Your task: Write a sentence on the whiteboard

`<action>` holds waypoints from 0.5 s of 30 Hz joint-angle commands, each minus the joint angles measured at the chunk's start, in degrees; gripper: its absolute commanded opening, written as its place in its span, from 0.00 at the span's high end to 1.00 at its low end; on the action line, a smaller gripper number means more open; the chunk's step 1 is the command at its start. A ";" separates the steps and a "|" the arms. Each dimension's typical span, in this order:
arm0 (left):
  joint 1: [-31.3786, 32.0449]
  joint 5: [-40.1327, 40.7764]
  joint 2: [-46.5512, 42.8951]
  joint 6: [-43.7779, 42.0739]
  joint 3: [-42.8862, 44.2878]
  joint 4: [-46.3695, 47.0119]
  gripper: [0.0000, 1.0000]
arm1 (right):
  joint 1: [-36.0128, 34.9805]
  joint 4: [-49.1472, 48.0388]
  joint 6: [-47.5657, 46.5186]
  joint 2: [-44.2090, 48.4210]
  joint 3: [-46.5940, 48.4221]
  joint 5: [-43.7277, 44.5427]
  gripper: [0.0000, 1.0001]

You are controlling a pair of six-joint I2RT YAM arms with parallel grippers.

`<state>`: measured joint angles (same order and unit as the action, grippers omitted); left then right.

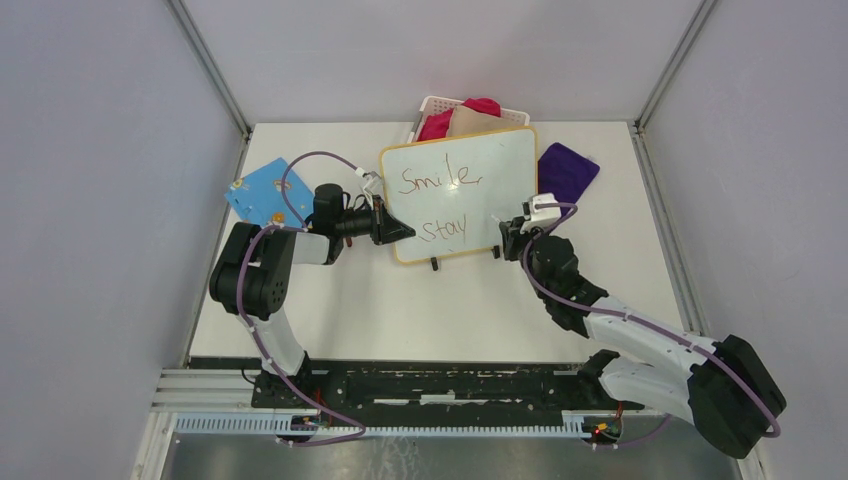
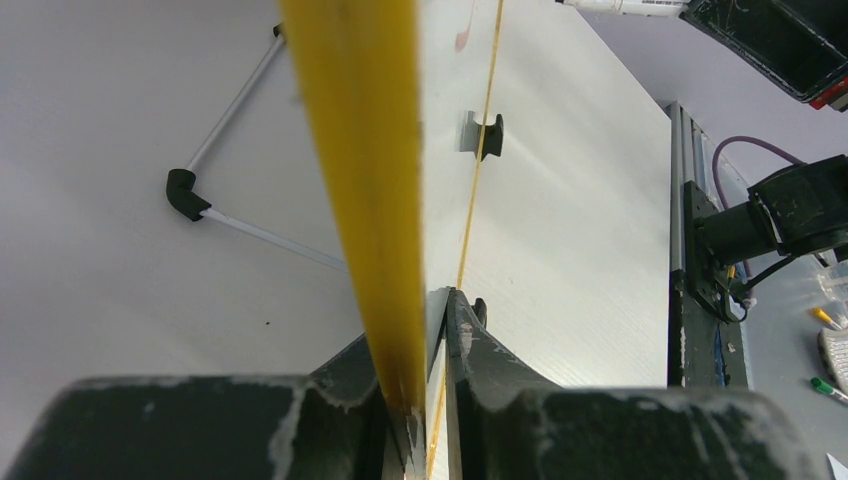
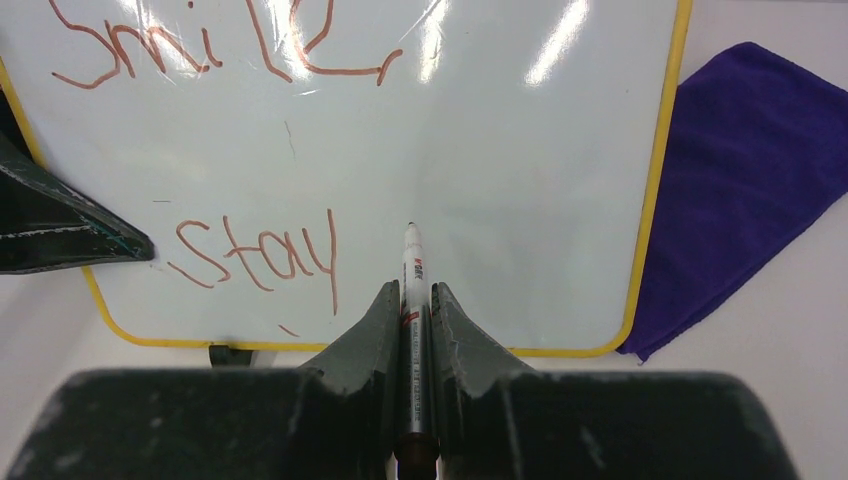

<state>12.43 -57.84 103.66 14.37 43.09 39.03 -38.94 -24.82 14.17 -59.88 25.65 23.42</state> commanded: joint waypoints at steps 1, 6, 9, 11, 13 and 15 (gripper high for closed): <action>2.25 8.65 2.94 -5.49 -0.99 -9.80 0.98 | -0.85 -5.49 -1.36 -0.40 1.90 0.81 1.00; 2.21 8.63 3.20 -5.47 -0.72 -9.76 0.98 | -3.39 -5.23 -7.23 -1.97 5.07 3.58 1.00; 2.16 8.71 3.22 -5.49 -0.80 -9.76 0.98 | -3.51 -7.93 -7.99 -2.59 4.33 2.89 1.00; 2.16 8.76 3.06 -5.49 -0.88 -9.76 0.98 | -3.57 -7.82 -7.90 -3.26 4.20 1.86 1.00; 2.16 8.80 3.03 -5.48 -0.88 -9.76 0.98 | -3.55 -7.70 -7.30 -3.37 3.36 1.01 1.00; 2.16 8.82 3.26 -5.42 -0.80 -9.76 0.98 | -3.59 -7.72 -6.65 -3.49 2.51 0.25 1.00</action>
<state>12.80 -57.28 103.66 14.37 43.22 38.89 -42.39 -29.08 7.66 -63.11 27.86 25.04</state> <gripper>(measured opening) 0.215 0.176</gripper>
